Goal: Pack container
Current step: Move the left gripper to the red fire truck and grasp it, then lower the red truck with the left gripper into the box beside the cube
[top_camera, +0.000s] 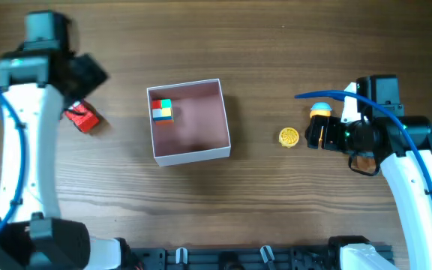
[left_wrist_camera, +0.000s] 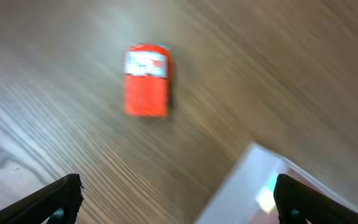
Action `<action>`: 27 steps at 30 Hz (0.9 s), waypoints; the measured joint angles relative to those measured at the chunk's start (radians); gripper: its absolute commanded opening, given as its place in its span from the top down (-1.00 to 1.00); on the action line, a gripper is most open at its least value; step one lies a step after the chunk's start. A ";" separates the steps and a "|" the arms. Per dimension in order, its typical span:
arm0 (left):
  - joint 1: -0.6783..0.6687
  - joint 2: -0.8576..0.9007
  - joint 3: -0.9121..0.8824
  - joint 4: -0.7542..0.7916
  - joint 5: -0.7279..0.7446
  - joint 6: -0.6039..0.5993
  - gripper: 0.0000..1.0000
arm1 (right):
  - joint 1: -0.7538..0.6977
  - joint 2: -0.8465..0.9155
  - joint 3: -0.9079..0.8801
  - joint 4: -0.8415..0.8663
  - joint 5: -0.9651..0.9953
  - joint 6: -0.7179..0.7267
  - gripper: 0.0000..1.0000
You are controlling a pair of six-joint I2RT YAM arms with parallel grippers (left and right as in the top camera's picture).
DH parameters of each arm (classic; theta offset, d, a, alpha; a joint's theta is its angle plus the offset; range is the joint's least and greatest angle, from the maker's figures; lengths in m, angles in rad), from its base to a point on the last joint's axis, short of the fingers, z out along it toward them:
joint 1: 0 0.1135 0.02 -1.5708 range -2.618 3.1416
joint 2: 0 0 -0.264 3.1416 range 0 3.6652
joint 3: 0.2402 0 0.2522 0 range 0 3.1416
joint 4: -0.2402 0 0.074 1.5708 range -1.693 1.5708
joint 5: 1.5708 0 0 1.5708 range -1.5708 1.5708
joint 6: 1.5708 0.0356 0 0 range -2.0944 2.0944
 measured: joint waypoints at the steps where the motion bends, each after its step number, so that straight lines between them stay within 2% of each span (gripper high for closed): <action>1: 0.046 0.006 -0.016 0.014 0.000 -0.012 -0.99 | 0.000 0.000 0.000 0.000 0.000 0.000 -0.99; 5: 0.152 0.064 -0.091 0.101 0.002 -0.034 -1.00 | 0.000 0.000 0.000 0.000 0.000 0.000 -0.99; 15: 0.154 0.378 -0.128 0.236 0.028 -0.036 -1.00 | 0.000 0.000 0.000 -0.012 0.000 0.000 -0.99; 16: 0.154 0.398 -0.128 0.245 0.028 -0.036 -0.94 | 0.000 0.000 0.000 -0.012 0.000 0.000 -0.99; 18: 0.154 0.423 -0.129 0.259 0.031 -0.034 -0.50 | 0.000 0.000 0.000 -0.012 0.000 0.000 -1.00; 20: 0.154 0.431 -0.130 0.275 0.032 -0.030 -0.22 | 0.000 0.000 0.000 -0.012 0.000 0.000 -0.99; 22: 0.153 0.431 -0.130 0.284 0.035 -0.027 -0.13 | 0.000 0.000 0.000 -0.012 0.000 0.000 -0.99; 23: 0.153 0.431 -0.130 0.285 0.037 -0.029 -0.02 | 0.000 0.000 0.000 -0.012 0.000 0.000 -0.99; 27: 0.154 0.431 -0.130 0.285 0.038 -0.028 0.14 | 0.000 0.000 0.000 -0.012 0.000 0.000 -0.99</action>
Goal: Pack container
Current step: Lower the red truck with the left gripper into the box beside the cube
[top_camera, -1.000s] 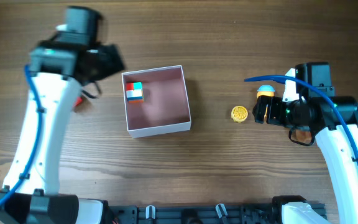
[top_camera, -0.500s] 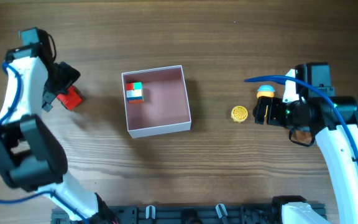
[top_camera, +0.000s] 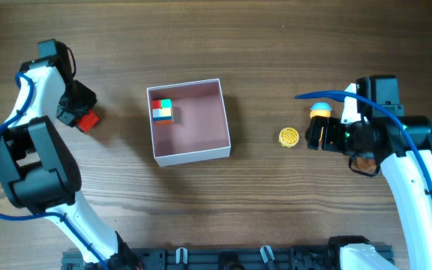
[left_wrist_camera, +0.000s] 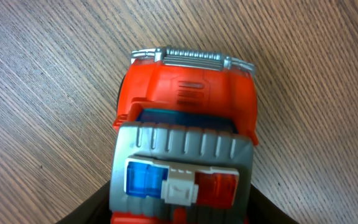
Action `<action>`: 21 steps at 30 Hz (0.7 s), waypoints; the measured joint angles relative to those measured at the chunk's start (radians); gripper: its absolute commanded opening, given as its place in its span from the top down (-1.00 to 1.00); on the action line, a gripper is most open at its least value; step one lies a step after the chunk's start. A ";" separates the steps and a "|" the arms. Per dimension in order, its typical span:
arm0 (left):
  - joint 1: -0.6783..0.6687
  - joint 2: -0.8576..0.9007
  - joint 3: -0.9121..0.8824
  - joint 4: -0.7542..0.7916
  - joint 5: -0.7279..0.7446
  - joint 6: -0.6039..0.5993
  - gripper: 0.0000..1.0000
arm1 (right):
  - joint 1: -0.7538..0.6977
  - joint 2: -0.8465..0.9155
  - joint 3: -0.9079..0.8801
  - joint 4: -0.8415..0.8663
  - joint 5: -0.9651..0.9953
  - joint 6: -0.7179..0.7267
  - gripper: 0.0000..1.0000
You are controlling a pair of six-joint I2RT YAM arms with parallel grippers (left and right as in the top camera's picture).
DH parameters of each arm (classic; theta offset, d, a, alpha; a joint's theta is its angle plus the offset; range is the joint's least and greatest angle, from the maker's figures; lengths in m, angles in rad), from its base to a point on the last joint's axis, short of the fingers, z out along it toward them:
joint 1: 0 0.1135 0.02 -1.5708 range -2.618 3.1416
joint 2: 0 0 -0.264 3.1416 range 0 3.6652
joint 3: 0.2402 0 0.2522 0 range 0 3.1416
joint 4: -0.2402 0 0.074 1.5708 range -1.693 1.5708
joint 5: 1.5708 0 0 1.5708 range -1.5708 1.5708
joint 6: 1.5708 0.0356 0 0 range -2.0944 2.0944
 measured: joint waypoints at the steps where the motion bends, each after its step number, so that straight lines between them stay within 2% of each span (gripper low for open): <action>1: 0.000 0.000 0.000 -0.002 0.000 0.002 0.14 | 0.000 0.000 0.000 0.000 0.000 0.000 -1.00; 3: 0.000 0.000 0.001 -0.006 0.001 0.002 0.21 | 0.000 0.000 0.000 0.000 0.000 0.000 -0.99; 6: 0.000 0.000 0.003 -0.022 0.016 0.002 0.56 | 0.000 0.000 0.000 0.000 0.000 0.000 -0.99; 10: -0.010 -0.024 0.001 -0.065 0.072 0.002 0.58 | 0.000 0.000 0.000 0.000 0.000 0.000 -0.99; 13: -0.067 -0.122 -0.006 -0.084 0.087 0.003 0.59 | 0.000 0.000 0.000 0.000 0.000 0.000 -0.99; 18: -0.369 -0.468 -0.008 -0.080 0.090 0.029 0.56 | 0.000 0.000 0.000 0.001 0.000 0.000 -0.99; 21: -0.606 -0.536 -0.004 -0.068 0.106 0.034 0.56 | 0.000 0.000 0.000 0.000 0.000 0.000 -1.00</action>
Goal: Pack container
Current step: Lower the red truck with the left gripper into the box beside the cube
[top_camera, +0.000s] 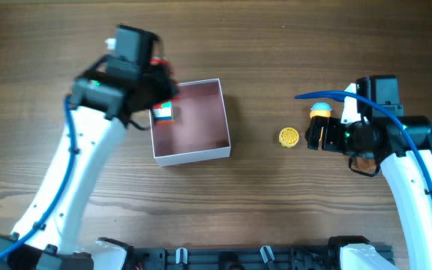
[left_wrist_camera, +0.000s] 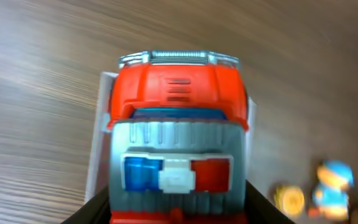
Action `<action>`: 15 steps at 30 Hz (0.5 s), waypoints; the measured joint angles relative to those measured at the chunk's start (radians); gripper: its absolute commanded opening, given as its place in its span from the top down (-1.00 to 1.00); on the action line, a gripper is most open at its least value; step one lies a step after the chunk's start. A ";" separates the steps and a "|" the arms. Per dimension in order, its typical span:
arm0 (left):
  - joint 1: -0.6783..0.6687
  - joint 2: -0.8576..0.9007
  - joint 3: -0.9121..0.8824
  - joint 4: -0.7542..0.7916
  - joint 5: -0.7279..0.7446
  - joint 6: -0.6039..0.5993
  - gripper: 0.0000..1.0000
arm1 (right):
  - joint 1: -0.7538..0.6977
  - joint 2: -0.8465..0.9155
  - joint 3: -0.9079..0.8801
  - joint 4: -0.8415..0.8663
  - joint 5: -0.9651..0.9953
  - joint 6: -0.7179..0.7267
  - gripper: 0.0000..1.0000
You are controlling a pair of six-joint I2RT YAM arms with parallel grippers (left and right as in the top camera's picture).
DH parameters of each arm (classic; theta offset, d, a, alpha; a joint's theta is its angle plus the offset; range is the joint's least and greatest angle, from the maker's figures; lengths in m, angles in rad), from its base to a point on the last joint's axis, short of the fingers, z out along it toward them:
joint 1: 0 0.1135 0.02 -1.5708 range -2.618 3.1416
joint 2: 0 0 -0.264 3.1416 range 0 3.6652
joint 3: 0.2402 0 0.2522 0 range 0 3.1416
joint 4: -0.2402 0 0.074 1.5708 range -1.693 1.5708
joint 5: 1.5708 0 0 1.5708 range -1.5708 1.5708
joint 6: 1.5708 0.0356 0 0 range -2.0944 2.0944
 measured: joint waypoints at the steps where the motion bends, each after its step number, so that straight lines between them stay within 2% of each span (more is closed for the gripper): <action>1: -0.046 0.013 0.000 0.006 -0.001 0.000 0.56 | 0.000 0.000 0.000 0.000 0.000 0.000 -1.00; 4: -0.151 0.122 0.000 0.027 -0.003 0.000 0.54 | 0.000 0.000 0.000 0.000 0.000 0.000 -0.99; 11: -0.163 0.467 -0.001 0.061 -0.024 0.004 0.47 | 0.000 0.000 0.000 0.000 0.000 0.000 -0.99; 12: -0.163 0.486 -0.001 0.061 -0.036 0.004 0.30 | 0.000 0.000 0.000 0.000 0.000 0.000 -0.99; 13: -0.163 0.494 -0.001 0.061 -0.056 0.006 0.22 | 0.000 0.000 0.000 0.000 0.000 0.000 -1.00; 15: -0.163 0.494 -0.001 0.061 -0.094 0.008 0.19 | 0.000 0.000 0.000 -0.001 0.000 0.000 -1.00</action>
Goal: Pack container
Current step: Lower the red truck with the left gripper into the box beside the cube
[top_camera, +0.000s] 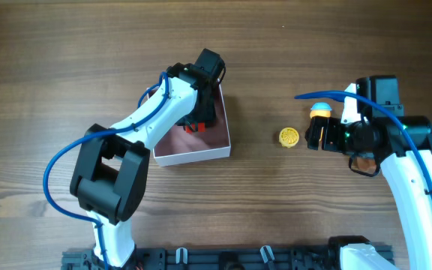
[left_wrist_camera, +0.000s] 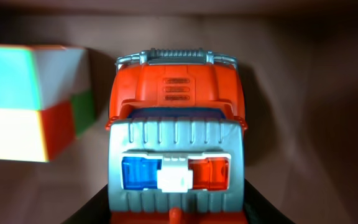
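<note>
My left gripper (top_camera: pixel 196 120) reaches down inside the white box (top_camera: pixel 193 155), shut on a red and grey toy truck (left_wrist_camera: pixel 176 124) with blue and red roof lights. Only a sliver of the truck (top_camera: pixel 193 127) shows from overhead. A multicoloured cube (left_wrist_camera: pixel 30 102) lies in the box just left of the truck; the arm hides it from overhead. At the right, my right gripper (top_camera: pixel 317 133) rests near the table beside a small blue-capped figure (top_camera: pixel 320 110) and a yellow coin-like disc (top_camera: pixel 289 136); its fingers are not clear.
The box has pinkish inner walls (left_wrist_camera: pixel 303 93) close around the truck. The figure and the disc lie on bare wood between the box and the right arm (top_camera: pixel 396 150).
My left gripper, with the truck, was over the box's upper left corner; now it is down inside the box next to the cube. The right arm has not moved.
The truck lay on the table left of the box with my left gripper open above it. Then the gripper was down on the truck. After that it held the truck over the box's corner, and now holds it inside the box.
</note>
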Action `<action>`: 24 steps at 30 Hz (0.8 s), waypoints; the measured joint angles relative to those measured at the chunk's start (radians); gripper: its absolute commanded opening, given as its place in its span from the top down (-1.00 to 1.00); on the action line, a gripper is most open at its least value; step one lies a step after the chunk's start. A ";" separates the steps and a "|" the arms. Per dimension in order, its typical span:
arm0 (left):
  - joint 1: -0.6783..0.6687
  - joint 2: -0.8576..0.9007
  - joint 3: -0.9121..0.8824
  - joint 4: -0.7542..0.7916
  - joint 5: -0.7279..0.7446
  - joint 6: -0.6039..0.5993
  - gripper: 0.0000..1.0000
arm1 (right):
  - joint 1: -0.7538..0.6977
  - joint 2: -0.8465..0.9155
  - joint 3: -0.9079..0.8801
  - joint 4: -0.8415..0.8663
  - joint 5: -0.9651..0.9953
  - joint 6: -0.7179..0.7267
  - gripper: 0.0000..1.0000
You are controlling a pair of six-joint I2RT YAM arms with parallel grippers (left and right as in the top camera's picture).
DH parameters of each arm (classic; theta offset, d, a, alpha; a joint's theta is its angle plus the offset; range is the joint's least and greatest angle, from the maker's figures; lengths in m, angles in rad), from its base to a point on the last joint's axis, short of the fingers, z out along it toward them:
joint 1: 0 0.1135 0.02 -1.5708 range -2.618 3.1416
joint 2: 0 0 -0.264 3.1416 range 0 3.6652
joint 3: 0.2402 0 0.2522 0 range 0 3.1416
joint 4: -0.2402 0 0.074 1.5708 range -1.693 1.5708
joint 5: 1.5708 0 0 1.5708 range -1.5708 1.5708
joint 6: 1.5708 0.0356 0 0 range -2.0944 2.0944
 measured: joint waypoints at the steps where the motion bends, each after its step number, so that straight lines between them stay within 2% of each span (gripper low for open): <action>1: 0.003 0.000 0.000 -0.001 -0.029 0.001 0.04 | 0.000 0.000 0.000 0.000 0.000 0.000 -0.99; 2: 0.006 0.000 0.000 -0.001 -0.040 0.003 -0.18 | 0.000 0.000 0.000 -0.002 0.000 0.000 -0.99; 5: 0.034 0.000 0.000 0.000 -0.061 0.006 -0.57 | 0.000 0.000 0.000 -0.007 0.000 0.000 -1.00; 6: 0.045 0.000 0.000 0.000 -0.062 0.006 -0.64 | 0.000 0.000 0.000 -0.007 0.000 0.000 -0.99; 9: 0.056 0.000 0.000 0.000 -0.070 0.007 -0.61 | 0.000 0.000 0.000 -0.007 0.000 0.000 -0.99; 15: 0.052 -0.005 0.000 -0.024 -0.071 0.007 -0.27 | 0.000 0.000 0.000 -0.008 0.000 0.000 -1.00; 16: 0.044 -0.019 0.000 -0.029 -0.072 0.007 -0.05 | 0.000 0.000 0.000 -0.008 0.000 0.000 -0.99; 19: 0.018 -0.104 0.000 -0.031 -0.082 0.008 -0.03 | 0.000 0.000 0.000 -0.007 0.000 0.000 -1.00; 20: 0.012 -0.155 0.000 -0.030 -0.085 0.007 0.21 | 0.000 0.000 0.000 -0.007 0.000 0.000 -1.00; 21: 0.012 -0.181 0.000 -0.029 -0.085 0.007 0.62 | 0.000 0.000 0.000 -0.007 0.000 0.000 -0.99; 22: 0.012 -0.193 0.000 -0.028 -0.084 0.008 0.92 | 0.000 0.000 0.000 -0.007 0.000 0.000 -0.99; 24: 0.010 -0.190 0.000 -0.024 -0.068 0.006 0.92 | 0.000 0.000 0.000 -0.007 0.000 0.000 -1.00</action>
